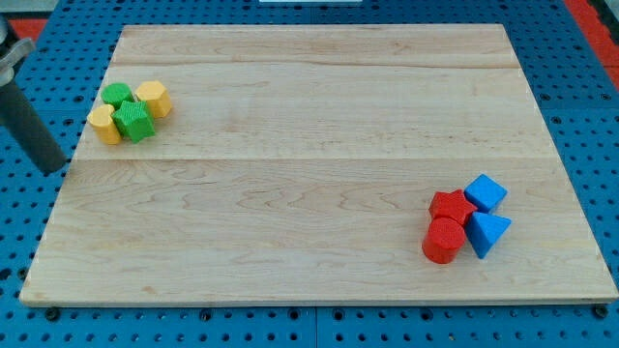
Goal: Move the blue cube towards the top center
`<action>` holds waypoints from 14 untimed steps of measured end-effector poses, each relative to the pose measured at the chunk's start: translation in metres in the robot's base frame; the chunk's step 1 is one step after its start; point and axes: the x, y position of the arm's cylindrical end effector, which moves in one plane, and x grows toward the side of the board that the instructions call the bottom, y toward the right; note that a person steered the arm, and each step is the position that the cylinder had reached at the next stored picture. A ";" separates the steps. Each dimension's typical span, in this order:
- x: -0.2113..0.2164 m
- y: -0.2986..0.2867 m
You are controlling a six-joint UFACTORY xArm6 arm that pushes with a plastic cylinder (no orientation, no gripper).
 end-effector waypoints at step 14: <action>-0.066 0.424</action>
